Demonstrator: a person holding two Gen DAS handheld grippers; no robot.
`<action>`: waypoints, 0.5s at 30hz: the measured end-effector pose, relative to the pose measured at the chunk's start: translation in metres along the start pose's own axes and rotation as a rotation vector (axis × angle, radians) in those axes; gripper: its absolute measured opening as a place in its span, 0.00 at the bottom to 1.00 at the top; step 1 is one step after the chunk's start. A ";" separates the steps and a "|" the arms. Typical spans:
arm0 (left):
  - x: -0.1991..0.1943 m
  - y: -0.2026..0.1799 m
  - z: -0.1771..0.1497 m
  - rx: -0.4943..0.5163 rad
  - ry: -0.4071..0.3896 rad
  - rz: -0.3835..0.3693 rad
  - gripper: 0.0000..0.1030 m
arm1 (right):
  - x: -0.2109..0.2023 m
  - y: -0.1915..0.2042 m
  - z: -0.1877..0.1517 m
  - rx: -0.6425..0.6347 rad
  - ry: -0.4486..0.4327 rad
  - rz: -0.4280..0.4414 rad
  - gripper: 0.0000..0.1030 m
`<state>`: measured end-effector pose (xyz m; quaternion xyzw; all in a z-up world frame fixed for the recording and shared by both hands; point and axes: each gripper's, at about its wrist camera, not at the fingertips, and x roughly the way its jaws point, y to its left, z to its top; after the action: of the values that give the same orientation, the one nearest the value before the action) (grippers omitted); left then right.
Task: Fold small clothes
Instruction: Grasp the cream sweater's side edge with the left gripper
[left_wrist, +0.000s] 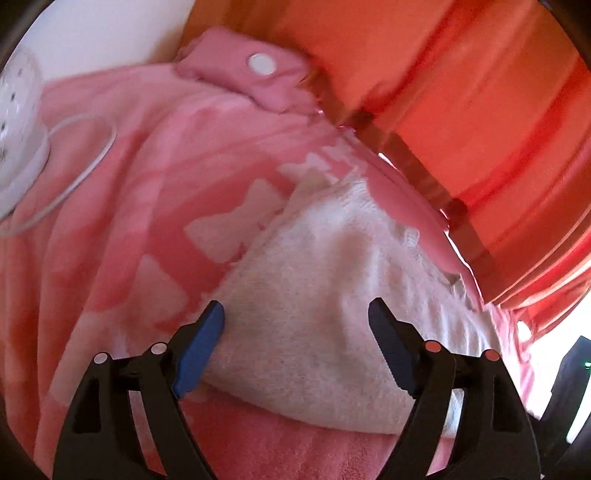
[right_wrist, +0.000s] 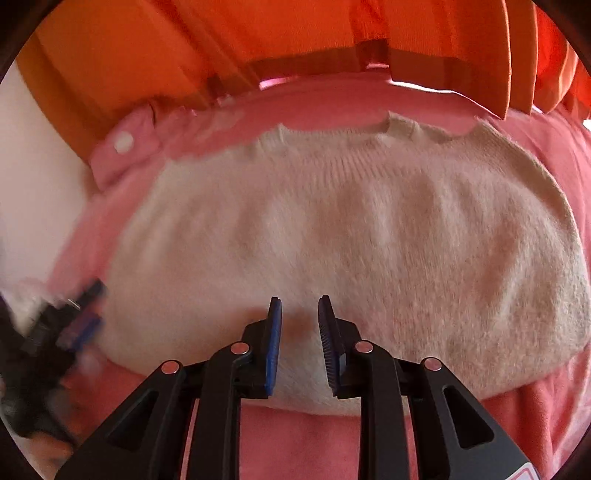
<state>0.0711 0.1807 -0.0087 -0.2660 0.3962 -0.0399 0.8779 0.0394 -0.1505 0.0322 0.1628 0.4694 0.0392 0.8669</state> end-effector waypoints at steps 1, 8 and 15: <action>-0.001 0.002 0.000 -0.017 -0.005 0.006 0.76 | 0.001 0.001 0.002 -0.009 -0.003 -0.012 0.22; -0.012 0.032 -0.001 -0.188 -0.039 0.054 0.80 | 0.035 0.004 -0.007 -0.109 0.022 -0.064 0.22; 0.005 0.032 -0.007 -0.177 0.045 0.013 0.68 | 0.037 0.004 -0.010 -0.135 -0.005 -0.047 0.23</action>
<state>0.0650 0.2034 -0.0314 -0.3391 0.4193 -0.0050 0.8421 0.0519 -0.1360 -0.0016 0.0932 0.4673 0.0501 0.8777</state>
